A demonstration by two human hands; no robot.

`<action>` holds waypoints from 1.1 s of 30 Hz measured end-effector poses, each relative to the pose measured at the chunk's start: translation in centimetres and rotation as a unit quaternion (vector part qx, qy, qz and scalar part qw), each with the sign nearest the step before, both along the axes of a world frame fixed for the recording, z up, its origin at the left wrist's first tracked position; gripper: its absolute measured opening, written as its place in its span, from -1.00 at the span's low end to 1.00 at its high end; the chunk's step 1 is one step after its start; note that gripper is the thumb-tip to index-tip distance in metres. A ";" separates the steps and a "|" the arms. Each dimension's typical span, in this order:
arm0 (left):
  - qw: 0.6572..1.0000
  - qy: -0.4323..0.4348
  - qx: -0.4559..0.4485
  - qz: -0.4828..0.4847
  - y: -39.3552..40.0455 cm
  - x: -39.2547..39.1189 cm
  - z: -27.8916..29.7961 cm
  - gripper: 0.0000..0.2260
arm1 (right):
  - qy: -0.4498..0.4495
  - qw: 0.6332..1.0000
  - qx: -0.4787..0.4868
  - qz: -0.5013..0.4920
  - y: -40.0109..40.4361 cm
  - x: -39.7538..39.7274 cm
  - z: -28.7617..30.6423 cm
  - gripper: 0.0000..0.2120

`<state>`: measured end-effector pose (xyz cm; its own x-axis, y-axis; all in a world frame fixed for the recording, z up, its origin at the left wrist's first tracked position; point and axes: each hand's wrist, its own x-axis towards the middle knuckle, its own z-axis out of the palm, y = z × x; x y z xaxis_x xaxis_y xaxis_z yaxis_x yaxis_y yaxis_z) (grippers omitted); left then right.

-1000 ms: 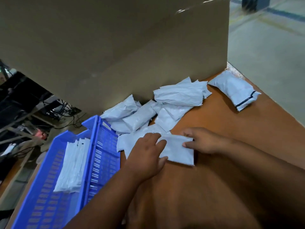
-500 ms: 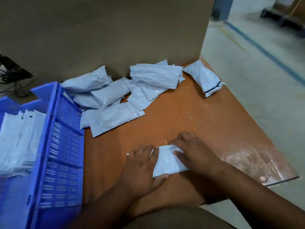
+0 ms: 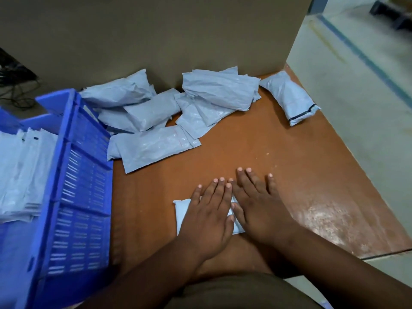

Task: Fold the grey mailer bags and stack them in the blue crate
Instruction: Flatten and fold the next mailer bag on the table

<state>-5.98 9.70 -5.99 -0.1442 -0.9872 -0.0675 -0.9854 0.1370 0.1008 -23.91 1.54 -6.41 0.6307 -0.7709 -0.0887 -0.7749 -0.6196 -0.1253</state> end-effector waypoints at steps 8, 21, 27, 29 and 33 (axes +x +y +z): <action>1.000 -0.013 0.019 0.007 -0.1 -0.3 0.1 -0.36 | 0.008 1.000 0.022 0.005 -0.4 0.1 -0.1 -0.36; 0.997 -0.003 -0.002 0.076 2.9 3.5 1.6 -0.35 | -0.025 0.997 -0.042 0.060 -0.3 0.5 2.9 -0.35; 0.996 0.048 -0.014 0.072 5.6 5.4 -0.2 -0.37 | 0.007 0.991 -0.022 0.132 2.3 3.4 0.4 -0.35; 0.995 0.049 -0.016 0.083 5.8 5.2 -0.8 -0.38 | 0.017 0.992 -0.018 0.128 2.6 3.7 0.0 -0.35; 0.994 0.040 -0.024 0.095 5.5 5.0 -1.1 -0.36 | 0.024 0.992 -0.009 0.121 2.5 3.8 0.7 -0.37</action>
